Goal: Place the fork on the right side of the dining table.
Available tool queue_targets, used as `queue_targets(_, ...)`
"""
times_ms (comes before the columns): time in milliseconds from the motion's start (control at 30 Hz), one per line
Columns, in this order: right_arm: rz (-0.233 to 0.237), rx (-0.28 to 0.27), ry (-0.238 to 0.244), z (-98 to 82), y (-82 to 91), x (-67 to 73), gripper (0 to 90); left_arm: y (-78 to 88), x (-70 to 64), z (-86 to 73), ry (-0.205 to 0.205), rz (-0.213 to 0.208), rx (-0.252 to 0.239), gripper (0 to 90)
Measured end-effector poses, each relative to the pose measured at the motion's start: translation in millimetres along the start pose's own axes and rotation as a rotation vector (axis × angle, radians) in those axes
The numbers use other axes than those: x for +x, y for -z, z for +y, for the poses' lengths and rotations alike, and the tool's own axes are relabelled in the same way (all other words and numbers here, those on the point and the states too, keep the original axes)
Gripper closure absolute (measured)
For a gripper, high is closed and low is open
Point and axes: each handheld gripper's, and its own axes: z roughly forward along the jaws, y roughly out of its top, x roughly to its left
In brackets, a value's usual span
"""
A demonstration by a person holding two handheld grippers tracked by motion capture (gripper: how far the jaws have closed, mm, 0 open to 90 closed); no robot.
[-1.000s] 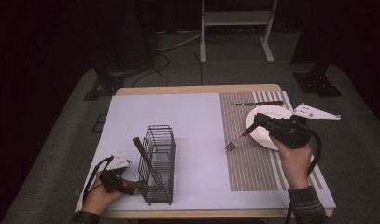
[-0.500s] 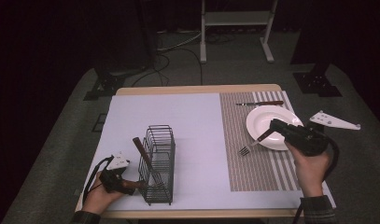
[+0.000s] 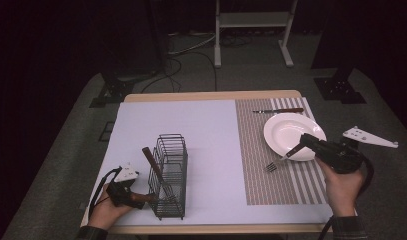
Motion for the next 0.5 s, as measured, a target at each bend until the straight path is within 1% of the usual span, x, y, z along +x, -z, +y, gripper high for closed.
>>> queue_targets(167,-0.006,0.007,-0.011,-3.8,1.1,-2.2,80.2,0.0,0.0,0.0,0.000,0.000,0.000,0.0)
queue_targets(333,-0.012,0.009,-0.009,-4.5,2.4,-3.5,79.9,0.0,0.0,0.0,0.000,0.000,0.000,0.0)
queue_targets(500,-0.045,0.014,0.003,-5.7,4.2,-5.6,78.4,0.0,0.0,0.0,0.000,0.000,0.000,0.0)
